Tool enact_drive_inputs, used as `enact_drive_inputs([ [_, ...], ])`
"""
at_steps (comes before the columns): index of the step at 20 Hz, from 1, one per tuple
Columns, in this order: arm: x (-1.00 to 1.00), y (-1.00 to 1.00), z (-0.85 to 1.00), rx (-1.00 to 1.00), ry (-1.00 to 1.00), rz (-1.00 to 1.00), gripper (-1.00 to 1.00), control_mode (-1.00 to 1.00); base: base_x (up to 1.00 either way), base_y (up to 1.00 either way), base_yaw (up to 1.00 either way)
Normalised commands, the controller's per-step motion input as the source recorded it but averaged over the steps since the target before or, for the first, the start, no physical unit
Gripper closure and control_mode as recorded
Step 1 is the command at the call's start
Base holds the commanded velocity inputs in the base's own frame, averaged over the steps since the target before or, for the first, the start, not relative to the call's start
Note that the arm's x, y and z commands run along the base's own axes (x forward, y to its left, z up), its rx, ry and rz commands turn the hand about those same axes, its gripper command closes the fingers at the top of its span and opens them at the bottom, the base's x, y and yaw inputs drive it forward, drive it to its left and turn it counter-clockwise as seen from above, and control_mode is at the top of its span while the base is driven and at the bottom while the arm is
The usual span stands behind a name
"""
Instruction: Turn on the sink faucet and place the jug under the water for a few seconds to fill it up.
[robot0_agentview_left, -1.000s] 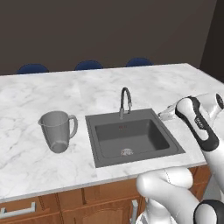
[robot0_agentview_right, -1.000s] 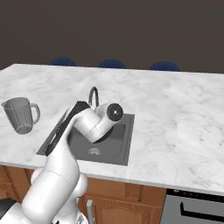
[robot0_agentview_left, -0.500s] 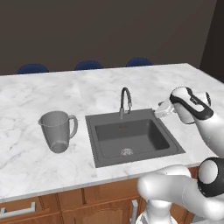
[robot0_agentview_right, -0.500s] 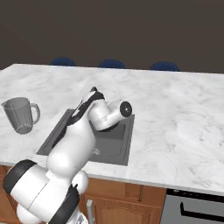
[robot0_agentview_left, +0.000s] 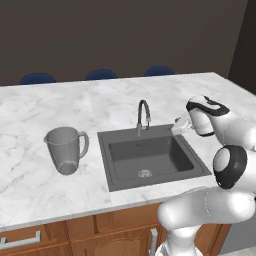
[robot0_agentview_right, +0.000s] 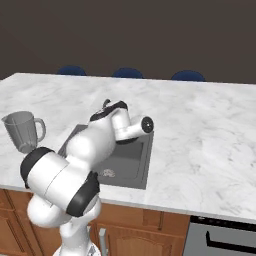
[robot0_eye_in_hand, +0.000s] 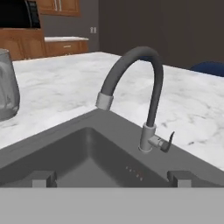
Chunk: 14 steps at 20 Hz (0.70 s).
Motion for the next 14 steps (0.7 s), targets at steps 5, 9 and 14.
enact_drive_inputs([
  [5,0.39,0.0,-0.41,0.0,-0.03,0.0,-1.0,-1.0,0.0,0.0,0.0],
  [9,0.34,0.0,-0.27,0.0,-0.1,0.02,-1.0,-1.0,0.0,0.0,0.0],
  [14,0.38,0.0,-0.12,0.01,-0.08,0.03,-1.0,-1.0,0.0,0.0,0.0],
])
